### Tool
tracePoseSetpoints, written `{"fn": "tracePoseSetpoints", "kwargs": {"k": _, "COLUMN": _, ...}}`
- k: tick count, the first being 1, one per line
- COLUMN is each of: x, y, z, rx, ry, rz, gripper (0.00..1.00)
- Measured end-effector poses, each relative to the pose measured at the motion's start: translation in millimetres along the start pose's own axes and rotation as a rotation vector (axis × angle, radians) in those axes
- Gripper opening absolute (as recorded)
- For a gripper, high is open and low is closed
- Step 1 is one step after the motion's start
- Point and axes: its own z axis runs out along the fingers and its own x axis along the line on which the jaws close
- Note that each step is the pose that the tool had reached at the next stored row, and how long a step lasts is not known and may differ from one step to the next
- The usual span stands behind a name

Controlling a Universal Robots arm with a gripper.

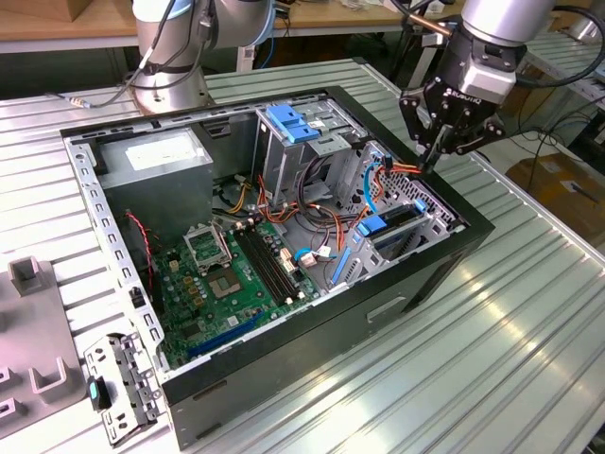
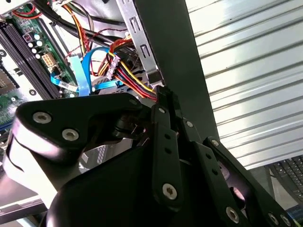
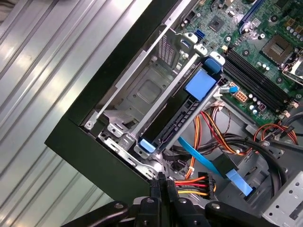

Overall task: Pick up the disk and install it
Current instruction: 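Insert the first disk wire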

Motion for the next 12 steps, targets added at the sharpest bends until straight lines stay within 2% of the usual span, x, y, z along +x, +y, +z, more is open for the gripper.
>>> {"fn": "tracePoseSetpoints", "kwargs": {"k": 5, "x": -2.2, "y": 3.3, "z": -0.1, "rx": 0.0000, "ry": 0.0000, "rz": 0.003, "gripper": 0.16}}
{"fn": "tracePoseSetpoints", "kwargs": {"k": 12, "x": -2.5, "y": 3.5, "z": -0.2, "rx": -0.0048, "ry": 0.0016, "rz": 0.094, "gripper": 0.16}}
